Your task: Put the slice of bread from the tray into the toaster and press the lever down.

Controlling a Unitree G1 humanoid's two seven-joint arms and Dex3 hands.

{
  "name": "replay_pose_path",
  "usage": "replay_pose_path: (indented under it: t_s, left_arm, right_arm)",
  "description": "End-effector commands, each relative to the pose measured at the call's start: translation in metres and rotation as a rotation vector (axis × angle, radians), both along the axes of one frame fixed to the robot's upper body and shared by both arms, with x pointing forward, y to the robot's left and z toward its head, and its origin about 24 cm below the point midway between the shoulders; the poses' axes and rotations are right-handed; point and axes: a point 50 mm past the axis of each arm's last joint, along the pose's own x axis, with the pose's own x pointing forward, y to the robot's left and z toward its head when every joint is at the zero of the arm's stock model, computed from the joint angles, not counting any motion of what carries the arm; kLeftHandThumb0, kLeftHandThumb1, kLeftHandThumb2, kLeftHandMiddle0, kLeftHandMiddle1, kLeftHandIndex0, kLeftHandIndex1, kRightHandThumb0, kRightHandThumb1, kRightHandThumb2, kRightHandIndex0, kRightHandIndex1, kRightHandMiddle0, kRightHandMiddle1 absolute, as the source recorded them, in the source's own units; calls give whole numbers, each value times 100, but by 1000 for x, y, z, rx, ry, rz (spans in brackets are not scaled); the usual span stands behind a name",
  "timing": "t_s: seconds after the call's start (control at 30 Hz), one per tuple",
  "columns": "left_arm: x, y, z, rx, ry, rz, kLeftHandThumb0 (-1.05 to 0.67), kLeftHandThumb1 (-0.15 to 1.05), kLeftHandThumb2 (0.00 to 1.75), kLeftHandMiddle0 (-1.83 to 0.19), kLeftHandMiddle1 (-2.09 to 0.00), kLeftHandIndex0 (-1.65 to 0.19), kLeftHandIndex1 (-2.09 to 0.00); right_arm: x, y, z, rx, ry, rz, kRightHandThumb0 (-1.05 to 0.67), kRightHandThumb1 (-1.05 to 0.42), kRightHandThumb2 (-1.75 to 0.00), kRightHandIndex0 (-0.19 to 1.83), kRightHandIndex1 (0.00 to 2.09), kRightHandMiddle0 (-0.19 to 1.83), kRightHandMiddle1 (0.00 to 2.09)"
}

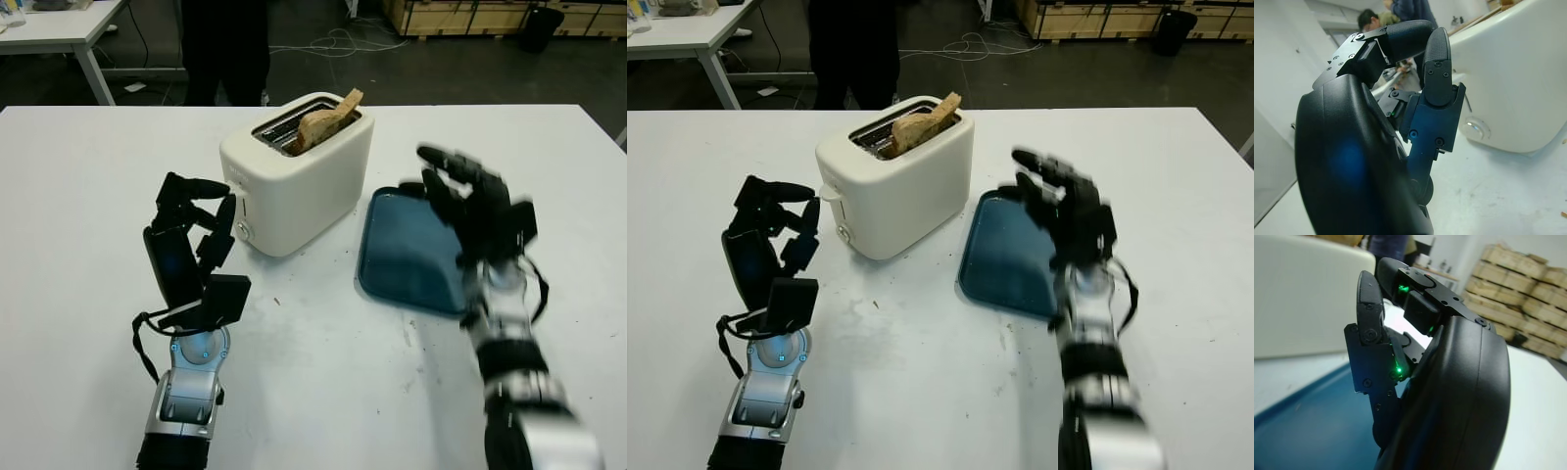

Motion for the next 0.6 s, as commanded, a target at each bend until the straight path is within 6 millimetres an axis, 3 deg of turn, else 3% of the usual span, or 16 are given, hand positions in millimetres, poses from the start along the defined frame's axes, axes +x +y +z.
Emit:
replay_pose_path:
  t_s: [0.0,0.17,0.33,0.47,0.57]
  left_arm:
    - [5,1,5,18,-16,-13,-41,92,26,-74,-175,-56,-148]
    - [7,4,5,52,-5,1,-41,92,24,-75,-175,-57,-147]
    - [8,8,5,120,-5,24,-42,92,22,-74,-174,-58,-144]
    - [9,23,10,265,14,48,-41,92,22,-73,-163,-65,-121]
    - [14,44,26,457,52,39,-40,92,21,-77,-160,-83,-87]
  right_arm:
    - [-19,8,4,-16,2,-10,-42,-92,-31,115,28,106,1]
    - [-38,14,13,-58,-35,-54,-43,-92,-29,115,27,107,1]
    - [-37,12,10,-118,-83,-96,-43,-92,-28,117,27,108,1]
    - [-29,11,-2,-215,-87,-131,-41,-92,-30,117,26,109,1]
    - [-24,15,-10,-243,-93,-146,-41,-92,-31,117,25,110,1]
